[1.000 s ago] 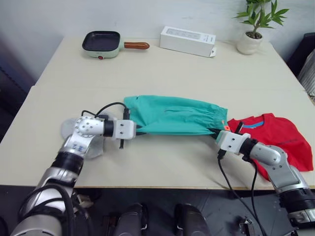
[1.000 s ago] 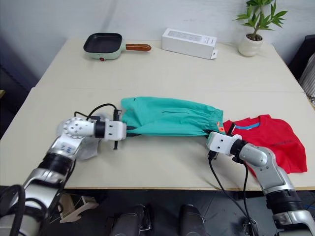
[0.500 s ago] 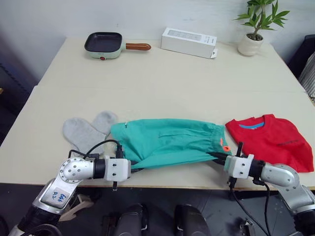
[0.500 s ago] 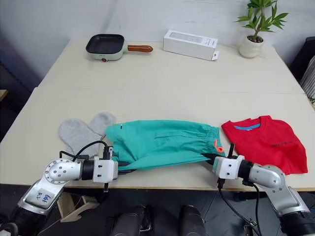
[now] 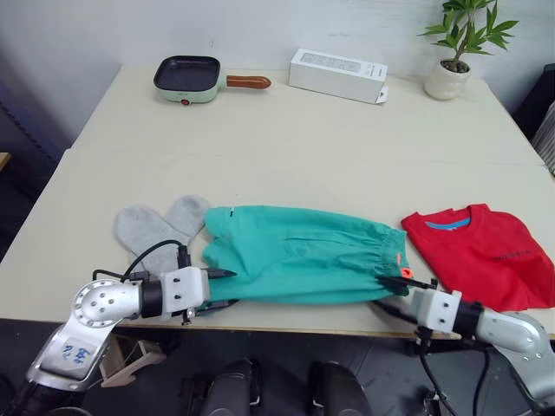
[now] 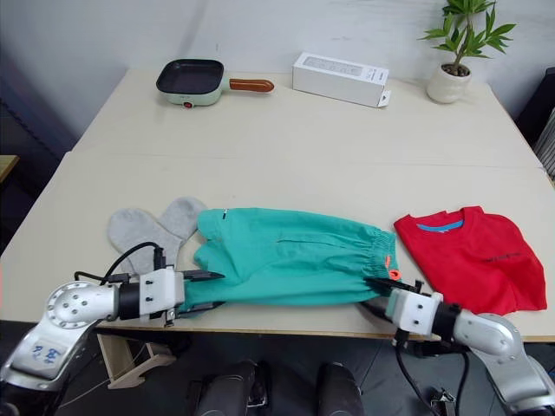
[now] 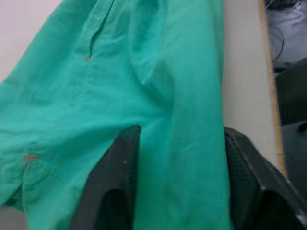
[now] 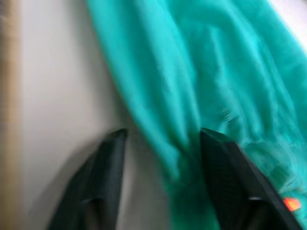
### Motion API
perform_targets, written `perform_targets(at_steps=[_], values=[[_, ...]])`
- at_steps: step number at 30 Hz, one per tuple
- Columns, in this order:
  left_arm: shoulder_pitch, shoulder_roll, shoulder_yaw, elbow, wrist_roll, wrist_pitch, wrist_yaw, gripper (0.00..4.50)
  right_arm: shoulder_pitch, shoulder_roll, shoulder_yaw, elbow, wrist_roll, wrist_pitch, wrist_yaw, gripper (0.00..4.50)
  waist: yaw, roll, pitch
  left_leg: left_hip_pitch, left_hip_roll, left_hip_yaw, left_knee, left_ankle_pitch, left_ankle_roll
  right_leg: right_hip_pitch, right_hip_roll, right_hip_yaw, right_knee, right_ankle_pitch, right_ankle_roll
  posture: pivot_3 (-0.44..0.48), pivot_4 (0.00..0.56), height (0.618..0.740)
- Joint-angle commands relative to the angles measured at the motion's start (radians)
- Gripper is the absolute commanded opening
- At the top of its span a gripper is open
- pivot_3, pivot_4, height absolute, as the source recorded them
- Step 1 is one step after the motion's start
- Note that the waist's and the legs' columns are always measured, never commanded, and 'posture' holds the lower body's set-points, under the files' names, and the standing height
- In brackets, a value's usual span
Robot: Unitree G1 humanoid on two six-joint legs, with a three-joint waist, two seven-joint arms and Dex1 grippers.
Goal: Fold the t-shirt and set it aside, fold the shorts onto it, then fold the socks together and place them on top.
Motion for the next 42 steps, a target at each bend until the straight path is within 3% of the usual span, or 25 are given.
perform_targets(at_steps=[1, 3, 6, 8, 12, 14, 16, 19, 26, 33, 37, 42], values=[[0.055, 0.065, 0.156, -0.06, -0.26, 0.154, -0.103, 2.93, 0.091, -0.054, -0.128, -0.166, 0.303, 0.208, 0.079, 2.8, 0.0, 0.0, 0.0, 0.0, 0.0, 0.0, 0.0, 0.0, 0.0, 0.0, 0.0, 0.0, 0.0, 0.0, 0.0, 0.0, 0.15, 0.74], [0.05, 0.091, 0.217, -0.052, -0.365, 0.237, -0.127, 2.93, 0.133, -0.072, -0.193, -0.249, 0.455, 0.353, 0.076, 2.8, 0.0, 0.001, 0.0, 0.0, 0.001, 0.0, 0.0, 0.0, 0.0, 0.001, 0.0, 0.0, 0.0, 0.0, -0.001, 0.0, 0.15, 0.74], [-0.077, 0.08, 0.214, 0.012, -0.403, 0.29, -0.111, 2.32, 0.061, -0.042, -0.201, -0.339, 0.597, 0.508, -0.008, 2.15, 0.0, 0.001, 0.0, 0.003, 0.002, -0.001, 0.0, -0.003, 0.004, 0.003, 0.0, 0.001, -0.001, -0.001, -0.001, 0.0, 0.15, 0.74], [-0.205, 0.026, 0.129, 0.079, -0.316, 0.248, -0.085, 1.72, -0.044, 0.033, -0.117, -0.368, 0.571, 0.568, -0.098, 1.5, 0.005, 0.0, 0.0, 0.007, 0.002, -0.002, -0.001, -0.003, 0.005, 0.003, 0.001, 0.002, -0.002, -0.002, -0.003, 0.0, 0.15, 0.74], [-0.41, -0.139, -0.072, 0.231, -0.085, 0.123, -0.008, 0.4, -0.218, 0.257, 0.094, -0.352, 0.349, 0.601, -0.279, 0.03, 0.019, -0.001, -0.006, 0.012, -0.002, 0.002, -0.013, 0.003, -0.005, 0.003, 0.001, 0.004, -0.007, -0.001, -0.002, 0.0, 0.15, 0.74], [-0.466, -0.22, -0.171, 0.306, 0.025, 0.07, 0.032, 0.05, -0.292, 0.382, 0.198, -0.304, 0.195, 0.579, -0.378, 0.0, 0.023, -0.001, -0.006, 0.01, -0.003, 0.005, -0.016, 0.002, -0.006, -0.001, 0.002, 0.006, -0.003, -0.001, -0.002, 0.0, 0.15, 0.74], [-0.494, -0.283, -0.228, 0.357, 0.103, 0.051, 0.084, 0.05, -0.326, 0.462, 0.262, -0.274, 0.089, 0.578, -0.443, 0.0, 0.021, -0.001, -0.006, 0.007, -0.002, 0.007, -0.014, 0.005, -0.002, -0.003, 0.012, 0.0, 0.002, -0.001, -0.002, 0.0, 0.15, 0.74], [-0.494, -0.349, -0.285, 0.402, 0.211, 0.029, 0.174, 0.05, -0.324, 0.544, 0.293, -0.232, -0.016, 0.585, -0.531, 0.0, 0.019, -0.002, -0.007, 0.001, -0.002, 0.008, -0.012, 0.004, 0.0, -0.008, 0.013, -0.001, 0.001, -0.001, -0.002, 0.0, 0.15, 0.74], [-0.416, -0.392, -0.306, 0.377, 0.298, 0.155, 0.294, 0.05, -0.287, 0.552, 0.211, -0.073, -0.192, 0.459, -0.645, 0.0, 0.018, -0.002, -0.007, -0.004, -0.002, 0.007, -0.01, 0.007, 0.003, -0.012, 0.012, 0.001, 0.002, 0.0, 0.0, 0.0, 0.15, 0.74], [-0.38, -0.378, -0.297, 0.397, 0.297, 0.157, 0.29, 0.05, -0.275, 0.518, 0.04, 0.066, -0.127, 0.285, -0.58, 0.0, 0.014, -0.001, -0.009, 0.013, 0.0, 0.007, -0.015, 0.006, -0.005, 0.0, 0.011, 0.013, 0.0, -0.001, -0.002, 0.0, 0.15, 0.74], [-0.371, -0.372, -0.267, 0.444, 0.287, 0.085, 0.29, 0.05, -0.295, 0.531, -0.083, 0.162, -0.027, 0.259, -0.572, 0.0, 0.012, -0.002, -0.012, 0.013, 0.002, 0.007, -0.015, 0.003, -0.006, 0.001, 0.011, 0.014, 0.0, -0.001, -0.002, 0.0, 0.15, 0.74], [-0.35, -0.391, -0.197, 0.431, 0.213, -0.005, 0.282, 0.05, -0.282, 0.527, -0.149, 0.014, 0.155, 0.352, -0.488, 0.0, -0.001, -0.002, -0.012, 0.013, 0.004, 0.007, -0.014, 0.003, -0.007, 0.001, 0.01, 0.014, 0.0, -0.001, -0.003, 0.0, 0.15, 0.74]])
